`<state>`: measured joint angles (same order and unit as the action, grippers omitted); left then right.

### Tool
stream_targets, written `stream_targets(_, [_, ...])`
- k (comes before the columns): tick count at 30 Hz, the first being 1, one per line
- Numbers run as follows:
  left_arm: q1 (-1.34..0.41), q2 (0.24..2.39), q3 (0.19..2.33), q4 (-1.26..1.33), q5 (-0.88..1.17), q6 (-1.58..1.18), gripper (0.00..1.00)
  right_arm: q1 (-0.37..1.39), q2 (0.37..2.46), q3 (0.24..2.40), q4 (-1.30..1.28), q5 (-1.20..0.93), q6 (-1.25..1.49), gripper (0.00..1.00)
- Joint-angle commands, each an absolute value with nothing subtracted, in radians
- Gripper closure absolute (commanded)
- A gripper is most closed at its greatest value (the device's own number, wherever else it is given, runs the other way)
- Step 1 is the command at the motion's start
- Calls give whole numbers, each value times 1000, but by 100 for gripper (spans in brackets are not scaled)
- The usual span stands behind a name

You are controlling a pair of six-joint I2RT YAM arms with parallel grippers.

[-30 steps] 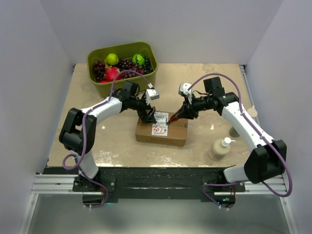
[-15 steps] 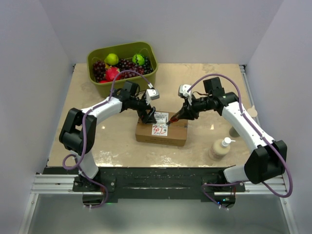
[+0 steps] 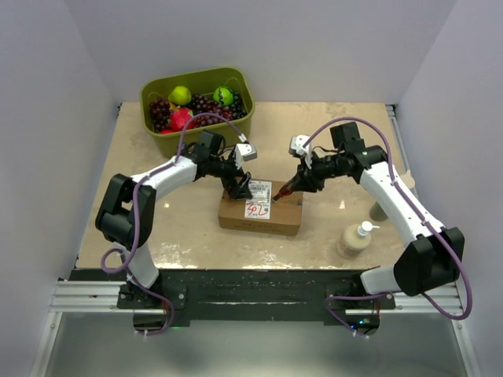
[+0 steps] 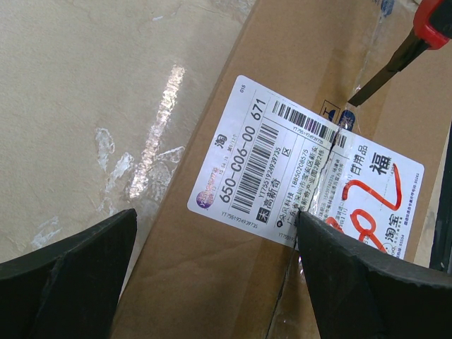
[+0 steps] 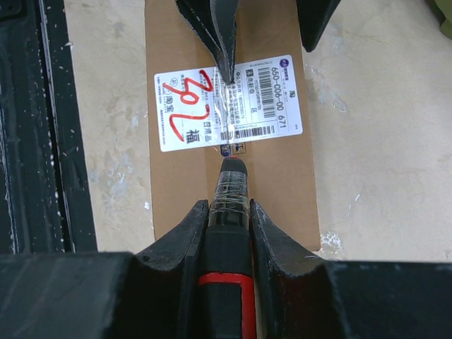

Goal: Unpack the express box

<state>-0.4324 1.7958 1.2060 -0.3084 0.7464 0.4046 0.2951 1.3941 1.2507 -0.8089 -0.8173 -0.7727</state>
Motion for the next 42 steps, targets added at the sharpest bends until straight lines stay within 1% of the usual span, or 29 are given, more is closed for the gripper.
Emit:
stream_targets(1, [-430,1835,1189,-324,661,440,2,291,1391,1292,-876,-776,-830,100])
stream_targets(8, [-430,1838,1189,-318,661,440,2,290,1396,1305,-954,-750,-874,100])
stream_targets(17, [-430,1848,1192,-310,661,442,2,253,1407,1359,-1008,-654,-870,100])
stream_targets(27, [-430,1871,1209,-301,614,445,2,239,1443,1396,-1118,-609,-923,100])
stream_targets(42, [-420,1876,1203,-299,575,451,3,213,1440,1424,-1195,-511,-925,100])
